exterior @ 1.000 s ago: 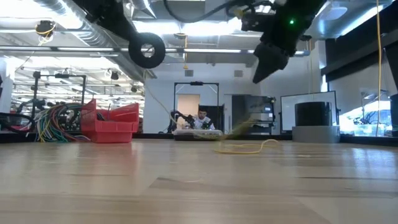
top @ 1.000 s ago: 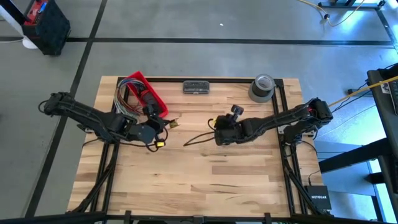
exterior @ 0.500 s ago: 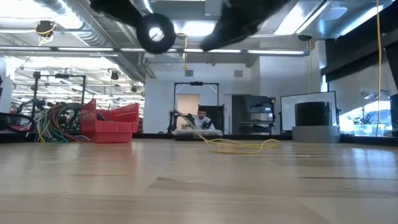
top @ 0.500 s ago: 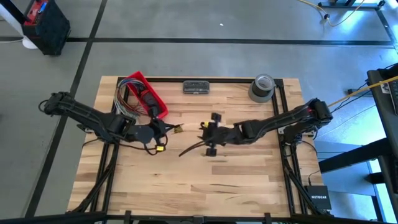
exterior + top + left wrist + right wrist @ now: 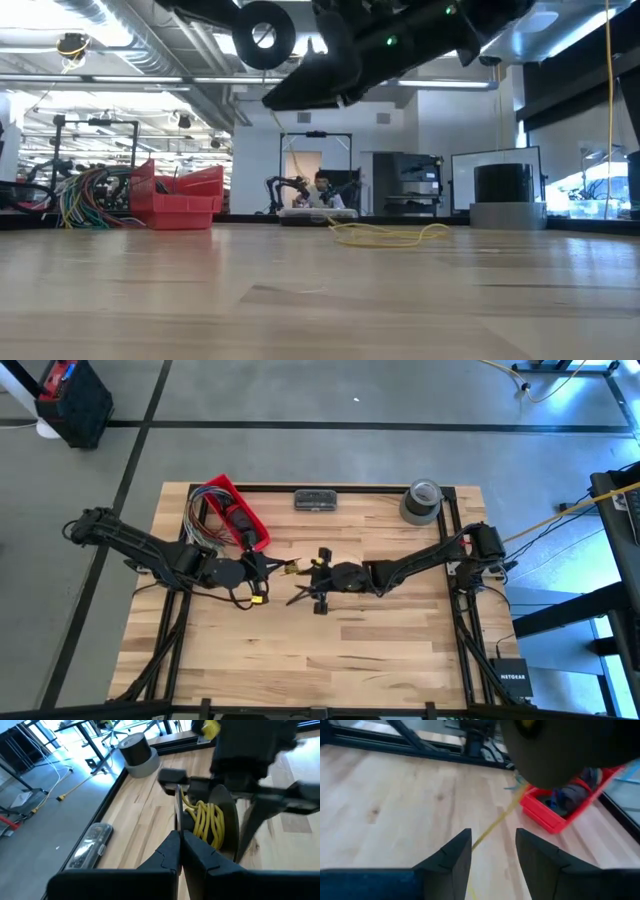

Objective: Coil cords
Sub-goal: Uncoil the yellow wire from the spool

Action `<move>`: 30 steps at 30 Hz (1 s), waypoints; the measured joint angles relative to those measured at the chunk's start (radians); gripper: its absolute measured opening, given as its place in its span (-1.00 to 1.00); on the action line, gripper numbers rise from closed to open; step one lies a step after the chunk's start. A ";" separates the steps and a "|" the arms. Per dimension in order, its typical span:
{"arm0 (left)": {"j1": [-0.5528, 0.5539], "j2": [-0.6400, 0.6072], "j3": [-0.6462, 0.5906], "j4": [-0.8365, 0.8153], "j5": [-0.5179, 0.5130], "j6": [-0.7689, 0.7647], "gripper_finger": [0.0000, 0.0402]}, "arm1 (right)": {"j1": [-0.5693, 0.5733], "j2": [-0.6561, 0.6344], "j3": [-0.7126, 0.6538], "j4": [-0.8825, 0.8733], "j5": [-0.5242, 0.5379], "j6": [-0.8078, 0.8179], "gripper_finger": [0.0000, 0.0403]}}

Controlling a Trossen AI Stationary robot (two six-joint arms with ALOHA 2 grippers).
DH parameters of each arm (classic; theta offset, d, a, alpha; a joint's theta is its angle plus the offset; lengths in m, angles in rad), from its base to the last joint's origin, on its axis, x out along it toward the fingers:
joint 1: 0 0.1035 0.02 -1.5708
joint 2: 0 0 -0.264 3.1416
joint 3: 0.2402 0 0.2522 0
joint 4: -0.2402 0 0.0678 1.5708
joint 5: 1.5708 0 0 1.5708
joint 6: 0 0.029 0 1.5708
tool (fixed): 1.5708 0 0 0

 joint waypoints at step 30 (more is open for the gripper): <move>-0.025 0.001 0.000 -0.037 0.001 -0.006 -0.97 | 0.038 -0.077 0.002 -0.095 0.371 -0.151 -0.98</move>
